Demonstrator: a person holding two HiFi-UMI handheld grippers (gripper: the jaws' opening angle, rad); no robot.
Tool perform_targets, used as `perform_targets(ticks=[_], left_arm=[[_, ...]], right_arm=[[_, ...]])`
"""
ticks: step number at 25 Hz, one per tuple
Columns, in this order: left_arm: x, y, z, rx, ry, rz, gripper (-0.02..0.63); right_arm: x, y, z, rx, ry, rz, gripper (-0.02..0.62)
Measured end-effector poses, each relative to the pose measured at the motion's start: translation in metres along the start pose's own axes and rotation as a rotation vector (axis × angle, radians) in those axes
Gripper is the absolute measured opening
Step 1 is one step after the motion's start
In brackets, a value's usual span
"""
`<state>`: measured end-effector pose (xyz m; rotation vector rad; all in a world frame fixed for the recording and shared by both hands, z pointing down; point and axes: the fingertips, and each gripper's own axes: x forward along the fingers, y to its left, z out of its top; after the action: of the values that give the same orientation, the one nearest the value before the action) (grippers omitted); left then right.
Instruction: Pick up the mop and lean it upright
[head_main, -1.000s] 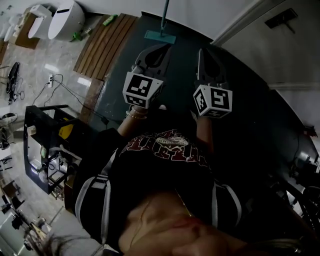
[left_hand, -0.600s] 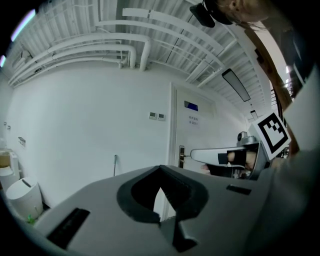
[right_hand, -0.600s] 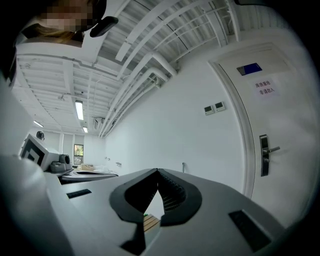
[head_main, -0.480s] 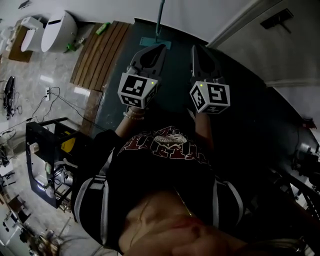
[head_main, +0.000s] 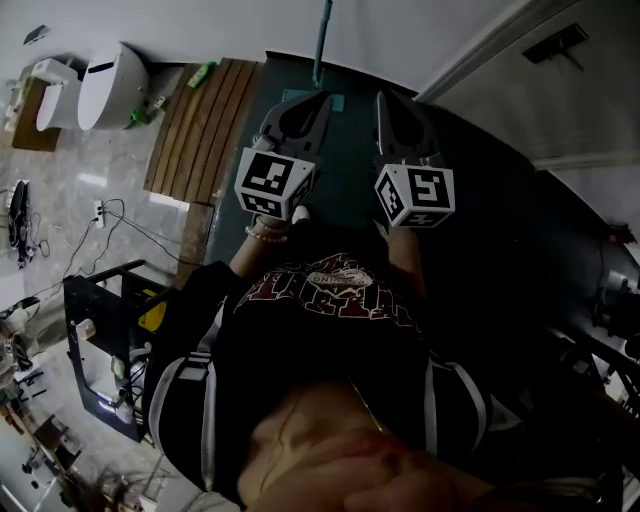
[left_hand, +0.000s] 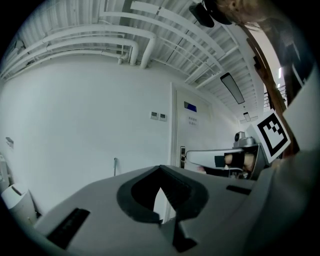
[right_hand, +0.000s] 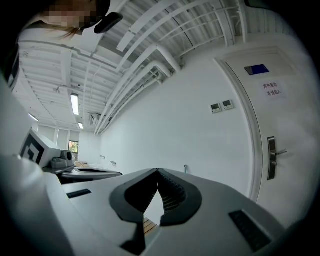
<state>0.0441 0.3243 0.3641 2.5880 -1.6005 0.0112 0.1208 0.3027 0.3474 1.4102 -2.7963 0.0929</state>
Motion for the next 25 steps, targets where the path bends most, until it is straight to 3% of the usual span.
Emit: perform_targets(ticks=[7, 14, 25], left_arm=[[0.006, 0.032, -0.006, -0.019, 0.018, -0.040, 0.038], [0.036, 0.053, -0.008, -0.019, 0.033, -0.045, 0.038], [0.128, 0.099, 0.013, -0.020, 0.020, 0.006, 0.038]], right_arm=[[0.026, 0.010, -0.013, -0.005, 0.024, -0.025, 0.017], [0.057, -0.012, -0.017, 0.002, 0.037, -0.061, 0.018], [0.152, -0.062, -0.004, -0.012, 0.056, 0.036, 0.018]])
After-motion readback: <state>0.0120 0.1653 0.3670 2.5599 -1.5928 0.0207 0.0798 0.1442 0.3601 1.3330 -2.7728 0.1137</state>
